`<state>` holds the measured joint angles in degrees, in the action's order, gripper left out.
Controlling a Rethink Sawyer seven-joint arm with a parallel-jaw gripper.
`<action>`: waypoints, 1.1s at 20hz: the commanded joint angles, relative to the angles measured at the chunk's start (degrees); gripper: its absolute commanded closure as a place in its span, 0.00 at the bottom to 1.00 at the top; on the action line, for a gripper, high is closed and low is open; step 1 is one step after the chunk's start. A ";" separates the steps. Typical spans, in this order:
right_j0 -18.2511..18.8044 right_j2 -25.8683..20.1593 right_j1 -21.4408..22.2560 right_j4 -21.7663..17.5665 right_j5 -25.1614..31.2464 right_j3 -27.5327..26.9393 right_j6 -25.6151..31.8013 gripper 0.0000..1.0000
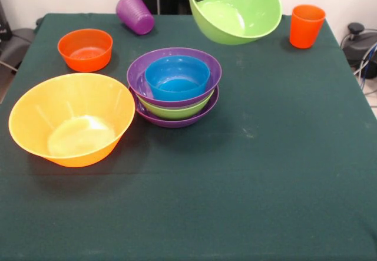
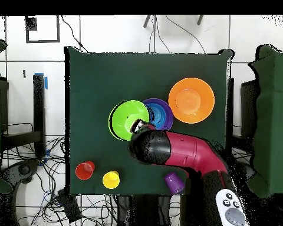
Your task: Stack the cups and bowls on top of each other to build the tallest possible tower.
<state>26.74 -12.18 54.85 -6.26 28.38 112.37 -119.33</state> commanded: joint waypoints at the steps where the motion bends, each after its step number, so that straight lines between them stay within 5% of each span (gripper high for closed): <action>1: 1.12 -7.55 -0.87 -4.63 7.57 -3.53 11.26 1.00; 8: 3.17 -9.97 0.66 -4.68 13.76 -5.92 12.53 1.00; 22: 7.34 -14.69 -4.91 -9.26 15.77 -11.77 14.51 1.00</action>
<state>33.02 -21.33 53.89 -10.72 37.69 105.41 -119.33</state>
